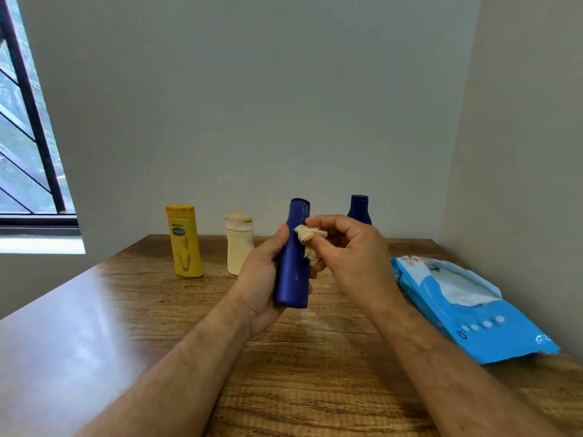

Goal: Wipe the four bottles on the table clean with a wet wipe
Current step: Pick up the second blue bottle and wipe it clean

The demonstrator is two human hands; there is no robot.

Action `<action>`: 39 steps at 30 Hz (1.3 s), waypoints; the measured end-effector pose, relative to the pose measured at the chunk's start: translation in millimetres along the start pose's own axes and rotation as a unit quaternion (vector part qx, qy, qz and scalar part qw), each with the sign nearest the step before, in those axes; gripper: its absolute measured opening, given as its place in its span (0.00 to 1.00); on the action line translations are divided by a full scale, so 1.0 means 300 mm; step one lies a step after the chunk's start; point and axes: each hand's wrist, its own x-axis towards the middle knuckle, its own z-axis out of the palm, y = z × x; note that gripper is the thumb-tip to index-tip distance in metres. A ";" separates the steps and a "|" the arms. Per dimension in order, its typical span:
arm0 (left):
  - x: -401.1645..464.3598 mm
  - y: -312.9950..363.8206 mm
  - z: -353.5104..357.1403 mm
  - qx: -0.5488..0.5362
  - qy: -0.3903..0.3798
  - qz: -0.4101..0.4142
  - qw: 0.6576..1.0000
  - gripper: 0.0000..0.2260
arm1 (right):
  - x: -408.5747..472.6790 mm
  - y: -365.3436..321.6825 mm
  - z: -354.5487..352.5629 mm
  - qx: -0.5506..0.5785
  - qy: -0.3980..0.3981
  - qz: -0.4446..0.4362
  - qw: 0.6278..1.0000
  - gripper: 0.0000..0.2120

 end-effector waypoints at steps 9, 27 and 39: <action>0.022 -0.001 -0.019 -0.069 0.059 0.012 0.996 0.23 | -0.020 0.006 0.005 -0.157 -0.208 -0.068 0.963 0.08; 0.029 -0.026 -0.025 -0.082 0.007 -0.004 0.997 0.39 | -0.018 -0.008 0.006 -0.143 -0.220 -0.040 0.964 0.07; 0.030 -0.013 0.005 -0.051 0.064 0.026 0.996 0.23 | -0.009 0.004 0.009 -0.123 -0.041 -0.100 0.986 0.07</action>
